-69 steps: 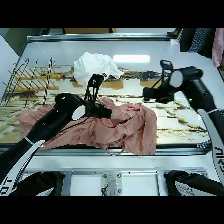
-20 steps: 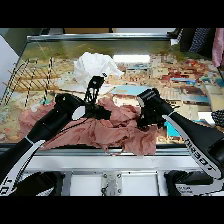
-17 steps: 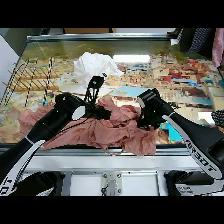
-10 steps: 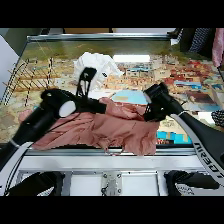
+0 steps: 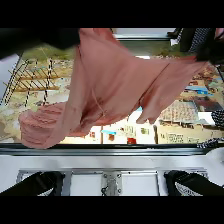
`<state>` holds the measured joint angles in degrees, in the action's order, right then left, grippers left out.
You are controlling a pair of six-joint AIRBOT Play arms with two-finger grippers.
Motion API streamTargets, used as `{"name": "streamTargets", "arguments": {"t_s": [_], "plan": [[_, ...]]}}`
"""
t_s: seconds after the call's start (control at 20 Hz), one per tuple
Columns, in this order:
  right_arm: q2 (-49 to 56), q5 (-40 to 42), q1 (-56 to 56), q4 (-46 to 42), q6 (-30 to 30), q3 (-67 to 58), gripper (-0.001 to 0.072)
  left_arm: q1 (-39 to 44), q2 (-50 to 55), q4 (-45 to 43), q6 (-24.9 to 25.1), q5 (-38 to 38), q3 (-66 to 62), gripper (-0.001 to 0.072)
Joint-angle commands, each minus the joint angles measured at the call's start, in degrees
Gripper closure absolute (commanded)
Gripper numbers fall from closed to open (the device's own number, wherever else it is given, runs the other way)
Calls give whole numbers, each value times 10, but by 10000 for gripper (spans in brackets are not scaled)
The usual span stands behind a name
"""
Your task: Fold the clothes and pants, and hang the long-sleeved shirts on hangers.
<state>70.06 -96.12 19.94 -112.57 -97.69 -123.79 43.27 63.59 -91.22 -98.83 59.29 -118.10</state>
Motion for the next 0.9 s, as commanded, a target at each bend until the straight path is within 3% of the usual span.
{"name": "streamTargets", "arguments": {"t_s": [0.0,0.1,0.2,0.4,0.55,0.7,0.75,0.8,0.85], "plan": [[-74,131,0,26,-68,-28,704,38,15,-66,24,-72,-75,700],[-107,195,0,29,-99,9,704,30,-9,-80,2,-106,-3,701],[-115,205,0,29,-104,30,704,0,-30,-80,-32,-87,61,701],[-113,187,0,27,-94,115,703,-50,-61,-76,-77,76,170,701],[-120,129,4,31,-86,250,704,-14,-116,-76,-106,170,343,700],[-154,137,29,33,-97,427,703,59,-184,-21,-148,172,568,698],[-163,137,37,33,-104,468,703,74,-195,13,-151,157,624,578],[-170,136,45,33,-104,499,703,82,-203,39,-153,140,667,204],[-175,134,50,33,-104,515,703,80,-205,54,-156,127,686,78]]}}
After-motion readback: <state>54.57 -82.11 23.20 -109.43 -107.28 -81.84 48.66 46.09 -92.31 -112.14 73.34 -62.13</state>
